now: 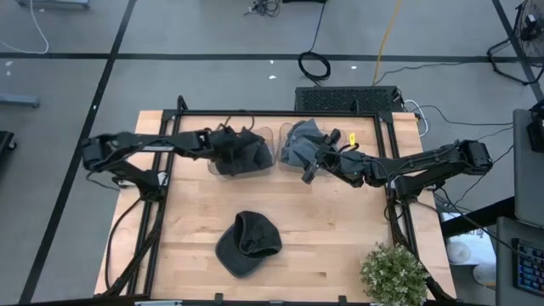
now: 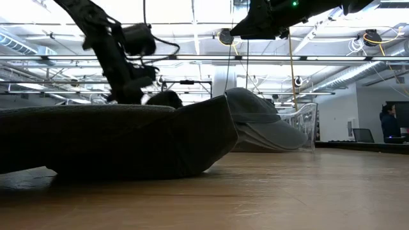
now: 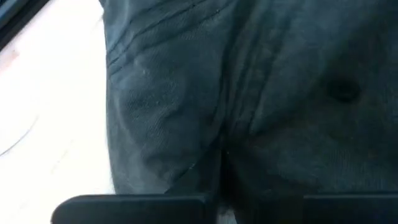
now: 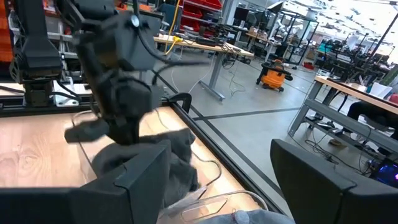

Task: Pick & Place hat
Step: Put the top black cap into the left transparent bin, then put the black cap into the left transparent bin

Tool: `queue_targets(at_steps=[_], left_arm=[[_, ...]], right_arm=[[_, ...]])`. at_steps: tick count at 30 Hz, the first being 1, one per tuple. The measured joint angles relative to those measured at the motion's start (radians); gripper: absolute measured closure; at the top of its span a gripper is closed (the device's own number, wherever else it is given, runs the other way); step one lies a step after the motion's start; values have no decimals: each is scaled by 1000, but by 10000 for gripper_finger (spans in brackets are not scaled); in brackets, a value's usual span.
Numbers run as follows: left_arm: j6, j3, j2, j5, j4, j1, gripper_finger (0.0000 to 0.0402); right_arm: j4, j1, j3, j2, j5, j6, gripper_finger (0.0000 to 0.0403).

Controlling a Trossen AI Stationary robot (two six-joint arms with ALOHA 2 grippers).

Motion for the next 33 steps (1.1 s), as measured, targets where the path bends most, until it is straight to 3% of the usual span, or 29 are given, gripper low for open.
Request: queue_targets(at_steps=[7, 13, 19, 28, 31, 33], left_arm=[[7, 6, 144, 89, 147, -2, 396], [0, 3, 130, 95, 150, -1, 376], [-4, -9, -24, 109, 40, 0, 367], [-23, -4, -311, 109, 1, -4, 370], [-5, -4, -373, 123, 8, -21, 358], [9, -4, -406, 124, 17, -45, 341]], right_arm=[[-5, 0, 0, 0, 0, 0, 140], [-6, 0, 0, 0, 0, 13, 140], [-6, 0, 0, 0, -1, 19, 140], [-6, 0, 0, 0, -61, 19, 140], [-14, 0, 0, 0, -121, 19, 140], [-18, 0, 0, 0, -216, 20, 140]])
